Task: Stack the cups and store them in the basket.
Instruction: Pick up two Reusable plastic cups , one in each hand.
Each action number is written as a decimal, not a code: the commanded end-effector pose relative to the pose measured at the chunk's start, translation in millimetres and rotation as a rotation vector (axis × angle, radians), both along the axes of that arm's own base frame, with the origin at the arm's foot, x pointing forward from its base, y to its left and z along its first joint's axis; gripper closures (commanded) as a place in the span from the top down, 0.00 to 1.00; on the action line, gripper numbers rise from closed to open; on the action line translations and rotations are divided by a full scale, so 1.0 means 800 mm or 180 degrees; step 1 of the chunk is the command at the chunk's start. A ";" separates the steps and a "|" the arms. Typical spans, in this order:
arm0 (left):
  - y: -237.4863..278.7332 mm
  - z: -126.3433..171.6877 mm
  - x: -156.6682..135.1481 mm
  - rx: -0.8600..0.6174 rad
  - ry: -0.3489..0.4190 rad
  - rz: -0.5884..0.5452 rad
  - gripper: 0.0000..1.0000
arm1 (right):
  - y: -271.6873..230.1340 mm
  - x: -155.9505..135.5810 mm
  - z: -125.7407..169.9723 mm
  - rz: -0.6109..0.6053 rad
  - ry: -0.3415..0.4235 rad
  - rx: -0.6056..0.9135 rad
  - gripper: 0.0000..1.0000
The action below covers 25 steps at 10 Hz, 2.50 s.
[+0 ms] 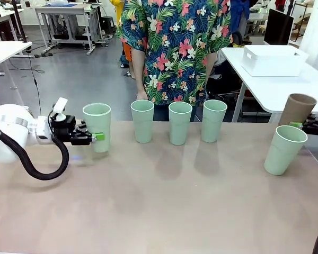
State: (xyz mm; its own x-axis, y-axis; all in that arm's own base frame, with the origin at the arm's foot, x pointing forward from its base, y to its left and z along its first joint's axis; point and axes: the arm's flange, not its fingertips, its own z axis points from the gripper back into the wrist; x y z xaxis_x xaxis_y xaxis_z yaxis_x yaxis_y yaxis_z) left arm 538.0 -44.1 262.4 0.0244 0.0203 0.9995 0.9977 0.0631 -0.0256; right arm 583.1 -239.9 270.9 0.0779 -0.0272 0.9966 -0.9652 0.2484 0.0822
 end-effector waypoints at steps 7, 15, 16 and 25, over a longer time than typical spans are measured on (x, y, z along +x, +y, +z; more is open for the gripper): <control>0.024 0.167 -0.062 -0.0316 -0.0131 -0.0117 0.85 | 0.095 -0.107 0.197 -0.0315 -0.0054 -0.0089 0.84; 0.015 0.151 -0.175 -0.0082 0.0016 -0.0244 0.85 | 0.261 -0.269 0.145 0.0227 0.0170 -0.0204 0.84; 0.013 0.141 -0.178 -0.0084 0.0025 -0.0271 0.85 | 0.268 -0.280 0.132 0.0224 0.0145 -0.0291 0.84; 0.006 0.108 -0.198 -0.0091 0.0141 -0.0216 0.85 | 0.263 -0.307 0.110 0.0229 0.0146 -0.0328 0.84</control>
State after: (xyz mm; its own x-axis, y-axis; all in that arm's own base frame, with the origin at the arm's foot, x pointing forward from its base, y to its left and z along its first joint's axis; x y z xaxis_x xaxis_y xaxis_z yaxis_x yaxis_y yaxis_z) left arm 386.0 -37.5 347.5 0.0811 0.0410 0.9959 0.9962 -0.0352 -0.0797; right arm 361.6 -38.1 361.8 0.1520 0.0776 0.9853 -0.9727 0.1886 0.1352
